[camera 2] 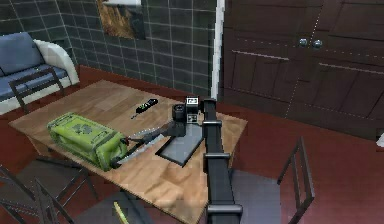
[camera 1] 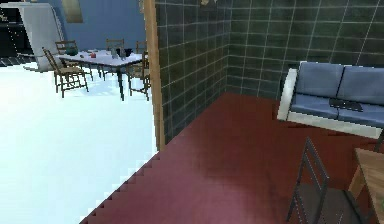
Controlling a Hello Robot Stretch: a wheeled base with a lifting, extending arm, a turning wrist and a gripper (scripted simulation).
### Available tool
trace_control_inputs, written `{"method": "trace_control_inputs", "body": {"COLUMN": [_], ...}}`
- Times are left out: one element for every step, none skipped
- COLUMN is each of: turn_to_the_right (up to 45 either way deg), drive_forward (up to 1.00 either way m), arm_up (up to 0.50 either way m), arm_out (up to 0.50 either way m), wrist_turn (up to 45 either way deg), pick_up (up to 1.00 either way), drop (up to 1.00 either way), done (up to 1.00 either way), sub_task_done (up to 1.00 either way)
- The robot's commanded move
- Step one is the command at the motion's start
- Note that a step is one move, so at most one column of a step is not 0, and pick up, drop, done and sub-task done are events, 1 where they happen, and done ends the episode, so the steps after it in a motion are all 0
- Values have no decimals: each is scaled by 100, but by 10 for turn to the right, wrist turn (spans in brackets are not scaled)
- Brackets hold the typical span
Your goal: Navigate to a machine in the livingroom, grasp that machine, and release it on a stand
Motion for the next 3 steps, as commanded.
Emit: {"method": "trace_control_inputs", "body": {"turn_to_the_right": [0,0,0], "drive_forward": [0,0,0], "arm_up": [0,0,-30], "arm_out": [0,0,0], "wrist_turn": [450,390,0], "pick_up": [0,0,0], "drop": [0,0,0], "done": [0,0,0], "sub_task_done": [0,0,0]}}
